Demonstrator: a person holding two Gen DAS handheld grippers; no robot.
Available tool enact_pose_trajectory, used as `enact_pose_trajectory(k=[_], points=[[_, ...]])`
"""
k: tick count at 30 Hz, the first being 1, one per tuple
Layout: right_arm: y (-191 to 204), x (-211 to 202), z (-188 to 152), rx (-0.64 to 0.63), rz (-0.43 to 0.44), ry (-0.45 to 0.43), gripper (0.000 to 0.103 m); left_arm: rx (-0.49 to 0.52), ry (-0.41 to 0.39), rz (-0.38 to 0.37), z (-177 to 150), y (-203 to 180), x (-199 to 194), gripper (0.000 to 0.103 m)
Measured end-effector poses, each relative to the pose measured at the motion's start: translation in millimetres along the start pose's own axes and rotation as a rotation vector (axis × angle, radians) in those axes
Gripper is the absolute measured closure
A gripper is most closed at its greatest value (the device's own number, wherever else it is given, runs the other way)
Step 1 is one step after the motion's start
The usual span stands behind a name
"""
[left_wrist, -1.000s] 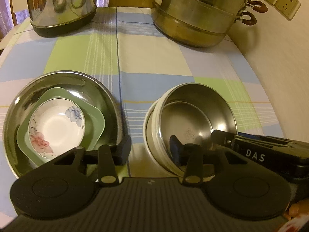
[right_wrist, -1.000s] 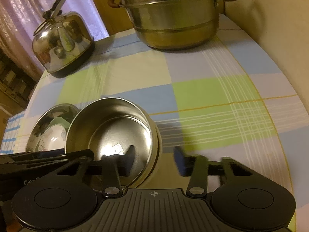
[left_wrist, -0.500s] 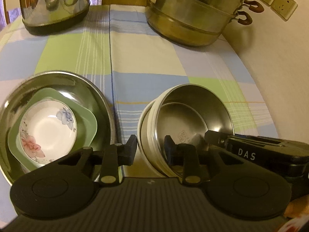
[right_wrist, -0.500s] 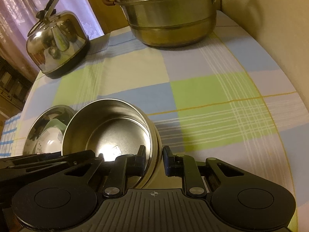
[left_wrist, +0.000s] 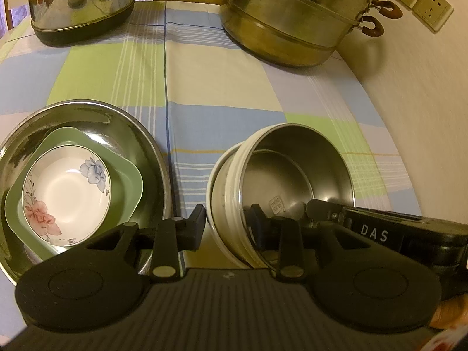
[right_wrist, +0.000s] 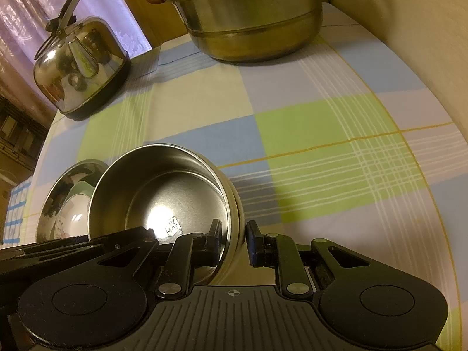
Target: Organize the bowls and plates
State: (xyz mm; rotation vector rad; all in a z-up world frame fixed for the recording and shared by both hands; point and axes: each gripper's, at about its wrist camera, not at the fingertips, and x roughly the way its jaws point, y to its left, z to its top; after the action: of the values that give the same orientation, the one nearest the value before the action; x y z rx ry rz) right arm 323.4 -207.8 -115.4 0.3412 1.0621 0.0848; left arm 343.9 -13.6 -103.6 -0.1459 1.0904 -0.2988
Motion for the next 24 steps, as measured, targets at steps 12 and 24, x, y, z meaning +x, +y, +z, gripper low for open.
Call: enact_pose_trajectory(k=[12,24], points=[[0.3,-0.6,0.8,0.007,-0.005,0.006,0.086,-0.027,0.016,-0.003,3.2,1.2,0.5,0.073],[2.8,-1.0,-0.4,-0.011,-0.014,0.002,0.087,-0.001,0.007,0.025,1.3,-3.8,-3.4,0.078]])
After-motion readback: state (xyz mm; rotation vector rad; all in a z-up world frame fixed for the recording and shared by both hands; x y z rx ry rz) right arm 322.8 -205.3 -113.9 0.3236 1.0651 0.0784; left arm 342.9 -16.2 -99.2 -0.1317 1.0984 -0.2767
